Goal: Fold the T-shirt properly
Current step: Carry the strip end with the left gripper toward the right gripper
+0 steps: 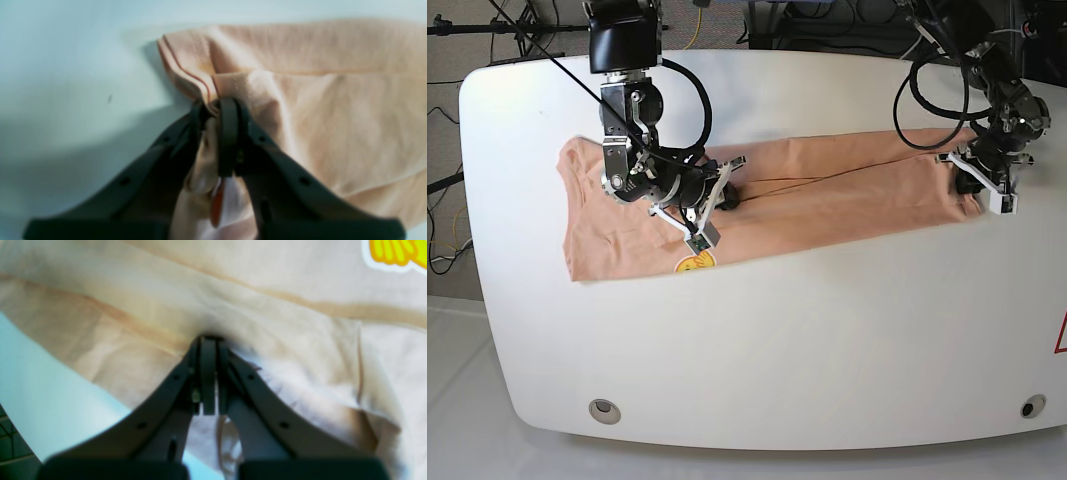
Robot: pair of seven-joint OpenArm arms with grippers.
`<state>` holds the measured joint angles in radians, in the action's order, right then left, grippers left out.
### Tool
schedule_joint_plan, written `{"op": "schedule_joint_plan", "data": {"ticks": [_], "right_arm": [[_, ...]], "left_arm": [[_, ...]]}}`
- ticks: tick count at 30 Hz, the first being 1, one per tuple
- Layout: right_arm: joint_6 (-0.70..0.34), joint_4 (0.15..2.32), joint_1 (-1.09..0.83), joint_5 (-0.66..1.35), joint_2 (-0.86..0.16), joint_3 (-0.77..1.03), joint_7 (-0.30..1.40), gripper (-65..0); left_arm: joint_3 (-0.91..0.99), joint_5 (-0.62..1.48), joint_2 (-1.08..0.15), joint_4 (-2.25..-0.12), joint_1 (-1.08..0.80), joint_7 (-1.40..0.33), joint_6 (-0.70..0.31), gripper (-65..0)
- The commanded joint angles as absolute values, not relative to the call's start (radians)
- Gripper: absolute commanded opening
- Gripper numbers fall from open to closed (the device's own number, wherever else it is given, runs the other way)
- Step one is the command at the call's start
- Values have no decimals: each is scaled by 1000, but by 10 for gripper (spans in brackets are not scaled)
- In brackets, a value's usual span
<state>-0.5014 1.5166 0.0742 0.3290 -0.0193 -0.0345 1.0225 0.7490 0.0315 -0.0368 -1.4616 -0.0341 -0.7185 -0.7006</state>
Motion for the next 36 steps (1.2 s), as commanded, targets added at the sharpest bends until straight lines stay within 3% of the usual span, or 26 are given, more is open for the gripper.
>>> {"op": "schedule_joint_plan", "data": {"ticks": [1,36], "right_arm": [[-510,1535,94,348,-16,-36,1006,-650],[-501,1454,88,343,-15,-122,1001,-650]], "left_arm": [[728,13,-35,-1509,-30,-736,-698,-603],[638,16,21,-1774,45,-1007,-698,-602]]}}
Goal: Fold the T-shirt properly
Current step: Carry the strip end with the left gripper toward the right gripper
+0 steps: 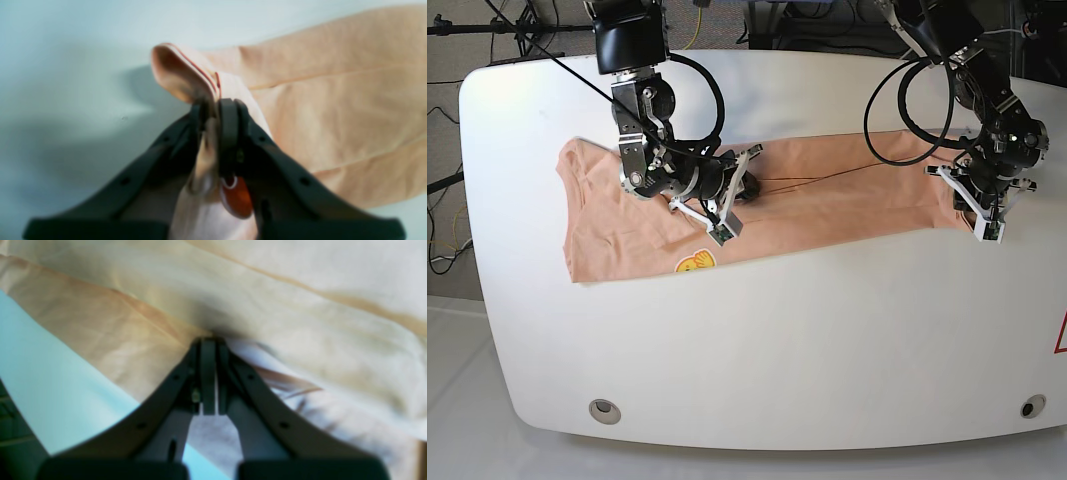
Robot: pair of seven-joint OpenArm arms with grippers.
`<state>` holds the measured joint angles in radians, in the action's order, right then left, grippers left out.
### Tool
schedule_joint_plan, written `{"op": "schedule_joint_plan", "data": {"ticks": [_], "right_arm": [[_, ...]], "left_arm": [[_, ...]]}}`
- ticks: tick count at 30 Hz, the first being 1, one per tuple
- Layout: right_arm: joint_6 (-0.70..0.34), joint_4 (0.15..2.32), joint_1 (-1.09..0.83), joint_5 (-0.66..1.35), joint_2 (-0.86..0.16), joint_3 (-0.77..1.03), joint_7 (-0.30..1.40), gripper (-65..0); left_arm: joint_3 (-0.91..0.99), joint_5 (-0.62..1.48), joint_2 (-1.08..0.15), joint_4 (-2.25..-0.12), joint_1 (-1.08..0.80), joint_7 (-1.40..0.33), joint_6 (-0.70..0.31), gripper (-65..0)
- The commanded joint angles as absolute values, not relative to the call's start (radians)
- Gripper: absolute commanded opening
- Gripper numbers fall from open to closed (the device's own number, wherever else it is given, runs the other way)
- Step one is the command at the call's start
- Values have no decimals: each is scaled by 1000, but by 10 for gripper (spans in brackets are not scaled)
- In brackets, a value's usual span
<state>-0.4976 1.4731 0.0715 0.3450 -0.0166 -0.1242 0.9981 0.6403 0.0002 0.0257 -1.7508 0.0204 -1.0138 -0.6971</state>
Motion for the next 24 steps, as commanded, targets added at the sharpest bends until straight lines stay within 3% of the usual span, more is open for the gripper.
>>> {"op": "schedule_joint_plan", "data": {"ticks": [1,24], "right_arm": [[-501,1443,90,343,-15,-120,1000,-650],[-486,1414,87,343,-15,-125,980,-650]], "left_arm": [[633,16,28,-1774,54,-1013,-698,-602],[538,16,124,-1810,136,-1102,-698,-602]]}}
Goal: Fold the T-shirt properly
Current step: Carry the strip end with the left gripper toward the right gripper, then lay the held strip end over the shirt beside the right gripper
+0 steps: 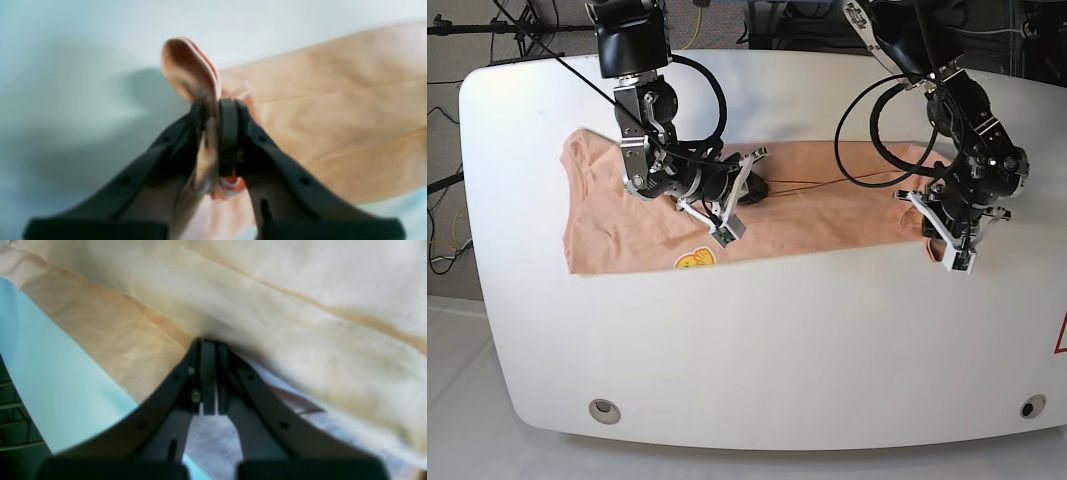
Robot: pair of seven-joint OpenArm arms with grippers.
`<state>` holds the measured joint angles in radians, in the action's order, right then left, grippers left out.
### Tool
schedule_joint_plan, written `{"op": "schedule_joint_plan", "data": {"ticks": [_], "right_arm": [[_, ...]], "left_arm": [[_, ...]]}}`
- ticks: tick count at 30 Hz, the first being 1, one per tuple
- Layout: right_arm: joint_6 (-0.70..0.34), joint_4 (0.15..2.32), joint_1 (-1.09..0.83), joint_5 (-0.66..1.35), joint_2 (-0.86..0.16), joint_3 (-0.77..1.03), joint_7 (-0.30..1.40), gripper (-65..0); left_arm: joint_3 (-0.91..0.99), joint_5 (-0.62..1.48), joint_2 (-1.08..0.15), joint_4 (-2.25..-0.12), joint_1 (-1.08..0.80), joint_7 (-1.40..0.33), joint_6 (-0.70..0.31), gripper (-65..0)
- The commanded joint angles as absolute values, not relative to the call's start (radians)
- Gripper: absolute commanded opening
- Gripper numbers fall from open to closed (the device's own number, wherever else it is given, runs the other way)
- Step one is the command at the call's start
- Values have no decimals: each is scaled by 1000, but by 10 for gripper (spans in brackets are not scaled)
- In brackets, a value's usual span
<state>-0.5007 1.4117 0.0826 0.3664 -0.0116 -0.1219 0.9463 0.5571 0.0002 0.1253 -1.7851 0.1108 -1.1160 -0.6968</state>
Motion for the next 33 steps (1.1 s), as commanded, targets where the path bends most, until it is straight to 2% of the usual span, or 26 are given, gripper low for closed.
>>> {"op": "schedule_joint_plan", "data": {"ticks": [1,6,11,33], "right_arm": [[-472,1414,87,343,-15,-125,980,-650],[-387,1414,87,343,-15,-127,980,-650],[-363,1414,87,343,-15,-143,980,-650],[-360,1331,94,343,-15,-188,980,-650]], "left_arm": [[526,16,130,-1810,136,-1102,-698,-602],[486,13,157,-1811,137,-1102,-698,-602],[430,15,157,-1811,139,-1102,-698,-602],[197,64,157,-1834,136,-1096,-698,-605]]}}
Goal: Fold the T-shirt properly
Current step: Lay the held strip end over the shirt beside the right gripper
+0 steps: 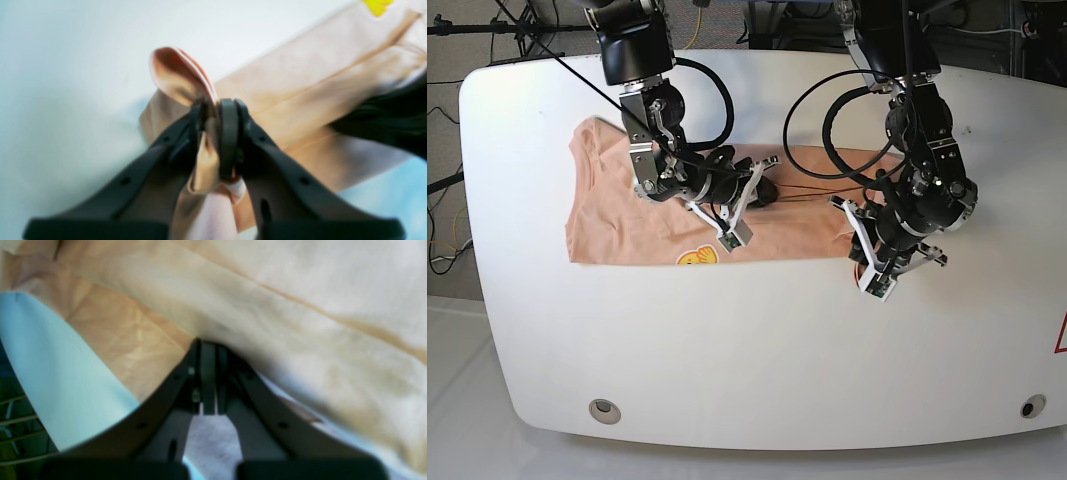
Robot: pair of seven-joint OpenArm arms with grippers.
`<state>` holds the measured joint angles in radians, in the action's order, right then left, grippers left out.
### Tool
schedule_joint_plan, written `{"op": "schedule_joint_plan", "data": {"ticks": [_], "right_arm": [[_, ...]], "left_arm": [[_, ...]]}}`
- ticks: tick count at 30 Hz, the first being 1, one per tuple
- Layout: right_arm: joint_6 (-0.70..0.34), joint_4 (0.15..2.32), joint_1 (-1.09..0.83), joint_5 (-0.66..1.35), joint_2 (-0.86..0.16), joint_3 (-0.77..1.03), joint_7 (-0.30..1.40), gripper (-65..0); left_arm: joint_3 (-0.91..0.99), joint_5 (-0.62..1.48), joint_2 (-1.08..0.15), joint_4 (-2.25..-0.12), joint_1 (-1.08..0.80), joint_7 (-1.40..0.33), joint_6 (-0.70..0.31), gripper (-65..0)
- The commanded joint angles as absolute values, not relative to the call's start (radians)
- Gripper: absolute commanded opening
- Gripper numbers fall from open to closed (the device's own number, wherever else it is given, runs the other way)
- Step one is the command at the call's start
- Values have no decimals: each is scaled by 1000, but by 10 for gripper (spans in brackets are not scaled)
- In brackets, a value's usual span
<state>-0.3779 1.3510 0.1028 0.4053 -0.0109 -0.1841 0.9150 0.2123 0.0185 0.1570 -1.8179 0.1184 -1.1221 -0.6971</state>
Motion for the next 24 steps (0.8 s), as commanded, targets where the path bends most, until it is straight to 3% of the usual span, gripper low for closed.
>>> {"op": "schedule_joint_plan", "data": {"ticks": [1,11,24], "right_arm": [[-360,1331,94,343,-15,-186,980,-650],[-360,1331,94,343,-19,-186,980,-650],[-360,1334,93,343,-31,-185,980,-650]], "left_arm": [[189,90,157,-1833,134,-1096,-698,-605],[39,331,157,-1828,110,-1038,-698,-602],[-79,348,157,-1822,18,-909,-698,-601]]}}
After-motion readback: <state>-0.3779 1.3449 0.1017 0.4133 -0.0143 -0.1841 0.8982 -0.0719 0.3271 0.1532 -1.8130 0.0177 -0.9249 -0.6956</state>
